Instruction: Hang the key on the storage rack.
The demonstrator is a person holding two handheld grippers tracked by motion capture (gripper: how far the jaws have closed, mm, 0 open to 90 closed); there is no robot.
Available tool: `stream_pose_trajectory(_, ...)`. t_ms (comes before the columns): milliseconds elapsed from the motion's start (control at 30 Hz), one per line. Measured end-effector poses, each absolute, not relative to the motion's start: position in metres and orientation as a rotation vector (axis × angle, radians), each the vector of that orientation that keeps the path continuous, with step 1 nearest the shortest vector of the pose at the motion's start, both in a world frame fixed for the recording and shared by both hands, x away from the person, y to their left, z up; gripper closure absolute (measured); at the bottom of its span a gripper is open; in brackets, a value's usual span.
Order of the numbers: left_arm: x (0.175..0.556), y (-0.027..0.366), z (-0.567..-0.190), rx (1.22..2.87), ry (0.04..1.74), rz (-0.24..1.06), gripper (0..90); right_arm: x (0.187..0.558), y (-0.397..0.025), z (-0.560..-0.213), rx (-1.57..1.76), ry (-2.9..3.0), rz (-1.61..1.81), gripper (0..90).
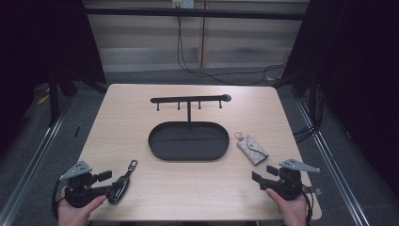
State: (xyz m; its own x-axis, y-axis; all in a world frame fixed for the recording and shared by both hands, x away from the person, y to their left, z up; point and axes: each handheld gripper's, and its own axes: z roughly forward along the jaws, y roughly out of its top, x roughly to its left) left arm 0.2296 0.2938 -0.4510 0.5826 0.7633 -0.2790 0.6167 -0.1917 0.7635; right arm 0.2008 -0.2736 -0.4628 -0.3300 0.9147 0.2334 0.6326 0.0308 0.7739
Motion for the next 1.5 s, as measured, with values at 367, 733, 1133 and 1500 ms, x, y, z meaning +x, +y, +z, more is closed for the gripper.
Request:
stream_pose_trajectory(367,0.229,0.291,-0.444,1.914,1.115,0.183,36.0,0.199,-0.272,-0.462,1.544,2.014,1.224,27.0)
stream_pose_trajectory(733,0.236,0.275,-0.441,2.007,1.098,0.133,38.7,0.199,-0.269,-0.462,1.530,2.020,1.196,26.1)
stream_pose_trajectory(1133,0.255,0.262,-0.432,2.145,1.082,0.123,39.7,0.200,-0.269,-0.462,1.541,2.031,1.204,24.6)
stream_pose_trajectory(1500,0.272,0.255,-0.421,2.199,1.111,0.110,43.1,0.201,-0.269,-0.464,1.552,2.049,1.214,22.6)
